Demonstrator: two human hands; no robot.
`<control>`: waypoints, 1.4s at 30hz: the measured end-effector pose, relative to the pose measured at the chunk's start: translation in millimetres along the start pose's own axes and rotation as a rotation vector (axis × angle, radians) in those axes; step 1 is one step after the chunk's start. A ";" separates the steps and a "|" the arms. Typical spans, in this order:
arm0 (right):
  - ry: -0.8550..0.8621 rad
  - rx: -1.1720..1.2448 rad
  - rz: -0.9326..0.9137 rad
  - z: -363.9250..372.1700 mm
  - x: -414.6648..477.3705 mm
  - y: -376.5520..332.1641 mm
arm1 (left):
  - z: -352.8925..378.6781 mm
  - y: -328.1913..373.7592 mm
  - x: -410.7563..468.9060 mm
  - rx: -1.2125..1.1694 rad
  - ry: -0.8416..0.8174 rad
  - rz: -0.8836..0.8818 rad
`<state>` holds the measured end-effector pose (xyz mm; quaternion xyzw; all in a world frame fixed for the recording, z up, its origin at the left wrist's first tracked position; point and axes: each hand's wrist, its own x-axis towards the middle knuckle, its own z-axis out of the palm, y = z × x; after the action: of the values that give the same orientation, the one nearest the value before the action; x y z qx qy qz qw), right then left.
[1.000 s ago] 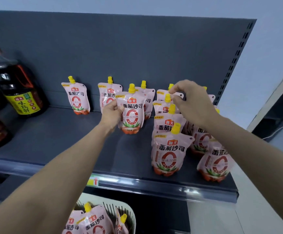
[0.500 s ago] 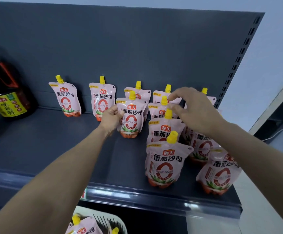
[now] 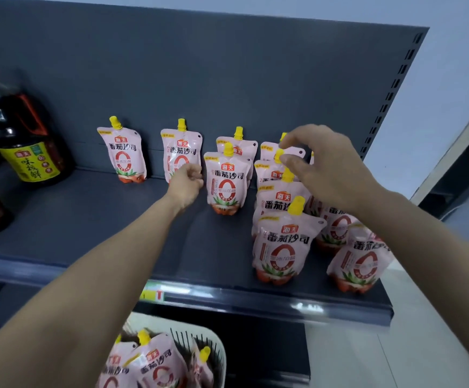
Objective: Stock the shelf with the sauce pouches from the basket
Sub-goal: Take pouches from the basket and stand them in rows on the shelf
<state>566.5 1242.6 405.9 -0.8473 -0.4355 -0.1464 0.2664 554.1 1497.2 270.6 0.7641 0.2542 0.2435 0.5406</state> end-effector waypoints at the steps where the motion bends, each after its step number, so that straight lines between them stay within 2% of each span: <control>1: 0.008 -0.003 -0.016 -1.1 -3.5 -9.0 | -7.2 3.4 -6.2 0.026 0.008 0.038; 6: -0.018 -0.035 -0.169 16.4 -30.4 -65.6 | -54.7 16.8 -61.7 0.171 -0.071 0.234; 10: -0.231 -0.020 -0.308 68.3 -65.6 -108.0 | -107.9 -5.5 -129.9 0.391 -0.172 0.361; 12: -0.392 -0.067 -0.338 106.8 -83.9 -122.6 | -134.1 -30.5 -163.2 0.550 -0.229 0.358; 14: -0.551 -0.114 -0.301 147.1 -101.7 -129.0 | -155.7 -61.1 -192.4 0.678 -0.310 0.275; 18: -0.839 -0.075 -0.103 222.9 -133.8 -126.3 | -185.1 -130.4 -227.6 0.791 -0.430 -0.030; 22: -0.982 -0.060 0.059 284.1 -156.6 -119.8 | -188.5 -191.2 -234.3 0.812 -0.501 -0.247; 25: -0.991 -0.054 0.259 319.8 -172.9 -114.9 | -177.5 -230.4 -231.7 0.749 -0.429 -0.397; 29: -1.004 -0.022 0.528 354.6 -198.3 -105.8 | -157.7 -266.8 -227.5 0.611 -0.449 -0.529; 31: -0.952 0.170 0.714 372.1 -209.8 -100.4 | -148.7 -279.0 -226.7 0.539 -0.379 -0.570; 34: -0.772 0.457 0.930 395.2 -221.6 -96.5 | -138.3 -296.0 -225.4 0.379 -0.256 -0.700; 37: -0.637 0.462 0.954 407.3 -229.3 -93.8 | -136.4 -308.6 -221.2 0.273 -0.147 -0.771; 39: -0.645 0.427 0.877 409.1 -232.0 -93.1 | -138.0 -312.4 -220.9 0.244 -0.098 -0.800; 42: -0.679 0.432 0.821 408.3 -234.0 -92.4 | -139.8 -316.4 -223.9 0.168 -0.125 -0.841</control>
<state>362.5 1368.7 -9.3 -0.8727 -0.1518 0.3417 0.3138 255.6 1540.0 -10.2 0.6487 0.5292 -0.0663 0.5429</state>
